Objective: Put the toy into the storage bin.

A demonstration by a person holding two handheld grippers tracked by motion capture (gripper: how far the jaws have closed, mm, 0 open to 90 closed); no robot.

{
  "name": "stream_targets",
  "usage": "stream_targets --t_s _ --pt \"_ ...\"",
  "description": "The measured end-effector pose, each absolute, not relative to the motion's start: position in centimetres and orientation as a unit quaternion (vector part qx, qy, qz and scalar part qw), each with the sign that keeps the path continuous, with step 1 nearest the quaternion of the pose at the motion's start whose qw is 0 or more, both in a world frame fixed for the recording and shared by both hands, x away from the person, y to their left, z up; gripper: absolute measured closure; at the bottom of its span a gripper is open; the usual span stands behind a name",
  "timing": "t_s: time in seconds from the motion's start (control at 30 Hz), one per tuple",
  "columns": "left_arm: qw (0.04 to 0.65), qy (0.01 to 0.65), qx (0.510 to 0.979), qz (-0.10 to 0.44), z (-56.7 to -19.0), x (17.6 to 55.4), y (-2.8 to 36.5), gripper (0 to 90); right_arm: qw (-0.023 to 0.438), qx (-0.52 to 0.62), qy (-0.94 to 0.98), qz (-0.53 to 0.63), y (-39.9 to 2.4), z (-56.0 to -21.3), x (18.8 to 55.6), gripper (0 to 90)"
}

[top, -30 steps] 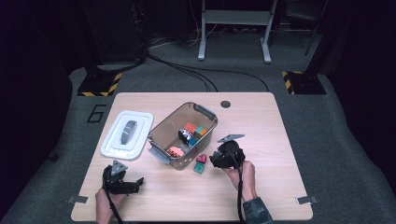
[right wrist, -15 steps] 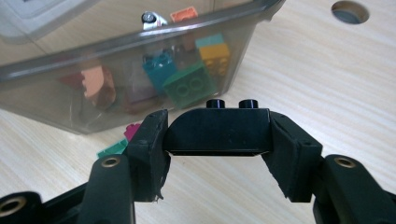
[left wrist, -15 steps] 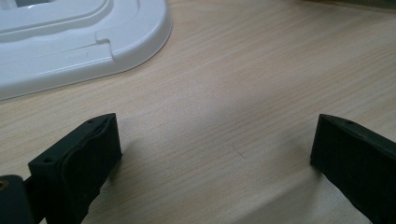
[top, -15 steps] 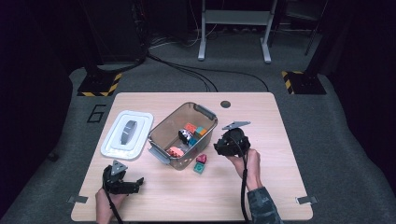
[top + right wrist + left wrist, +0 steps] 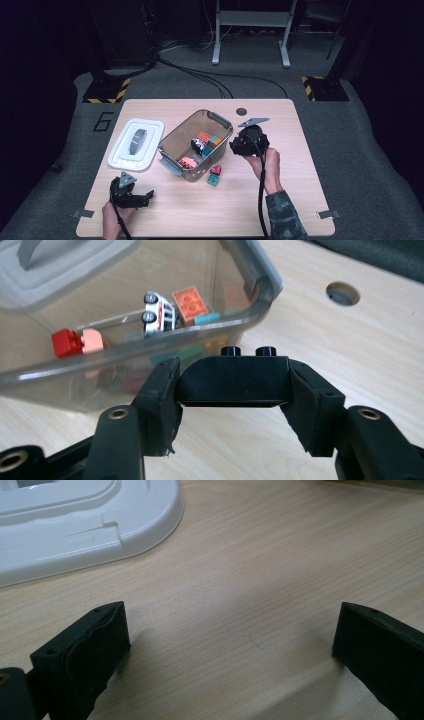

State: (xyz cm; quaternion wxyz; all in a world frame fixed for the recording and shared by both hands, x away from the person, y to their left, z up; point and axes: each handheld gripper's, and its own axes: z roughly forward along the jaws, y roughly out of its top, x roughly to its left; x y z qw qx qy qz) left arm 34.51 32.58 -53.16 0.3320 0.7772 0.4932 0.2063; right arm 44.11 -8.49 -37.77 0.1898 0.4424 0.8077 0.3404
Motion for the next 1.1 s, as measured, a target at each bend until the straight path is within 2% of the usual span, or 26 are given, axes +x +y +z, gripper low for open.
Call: stream_targets --t_s 0.27,0.47,1.1 --pt "0.332 0.492 0.777 0.208 -53.2 34.5 32.6 1.4 0.201 0.426 0.813 0.342 -7.4 -35.7 45.3 42.8" --pt "0.331 0.493 0.777 0.207 -53.2 34.5 32.6 1.5 0.193 0.414 0.823 0.338 -6.0 -34.9 46.3 42.8" --pt "0.333 0.492 0.777 0.209 -53.2 34.5 32.6 1.5 0.143 0.369 0.874 0.283 -1.8 -37.2 47.8 42.6"
